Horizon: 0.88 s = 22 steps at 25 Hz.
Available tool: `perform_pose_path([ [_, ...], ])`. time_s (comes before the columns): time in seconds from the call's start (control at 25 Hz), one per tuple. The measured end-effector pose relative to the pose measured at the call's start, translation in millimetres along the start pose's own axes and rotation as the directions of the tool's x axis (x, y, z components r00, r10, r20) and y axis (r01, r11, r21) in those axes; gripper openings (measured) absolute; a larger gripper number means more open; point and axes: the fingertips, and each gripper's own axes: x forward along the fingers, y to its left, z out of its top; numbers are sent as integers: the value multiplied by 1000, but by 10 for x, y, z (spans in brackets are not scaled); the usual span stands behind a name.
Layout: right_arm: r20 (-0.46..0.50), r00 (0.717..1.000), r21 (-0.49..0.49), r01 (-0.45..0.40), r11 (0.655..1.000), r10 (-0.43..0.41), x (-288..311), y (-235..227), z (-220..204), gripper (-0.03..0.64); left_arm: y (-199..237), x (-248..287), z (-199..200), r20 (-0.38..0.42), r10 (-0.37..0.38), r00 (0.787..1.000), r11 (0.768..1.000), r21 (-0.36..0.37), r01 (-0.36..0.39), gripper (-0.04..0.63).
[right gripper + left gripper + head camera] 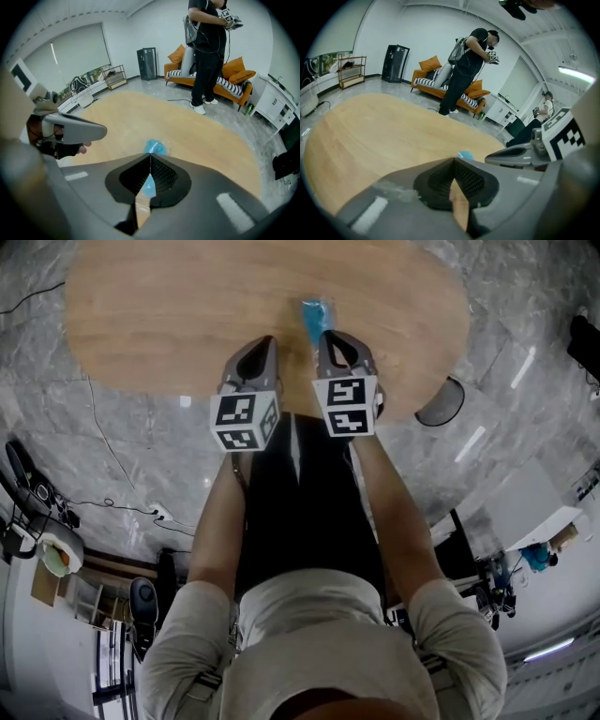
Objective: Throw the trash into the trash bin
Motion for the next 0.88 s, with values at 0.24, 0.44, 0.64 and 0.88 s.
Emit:
perform_pose_path([
  [0.24, -58, 998, -49, 14, 999, -17, 270, 11, -83, 97, 267, -34, 0, -15, 30, 999, 999, -10, -30, 18],
  [0.44, -143, 990, -56, -2, 998, -6, 518, 42, -272, 97, 246, 4, -64, -37, 12, 999, 1000, -5, -12, 18],
  [0.64, -184, 983, -79, -16, 997, 1, 673, 42, -353, 59, 219, 9, -86, -37, -8, 999, 1000, -1, 8, 18],
  [0.88, -186, 982, -97, -57, 994, 38, 609, 62, -253, 23, 229, -102, 61, -9, 4, 1000, 1000, -9, -5, 18],
])
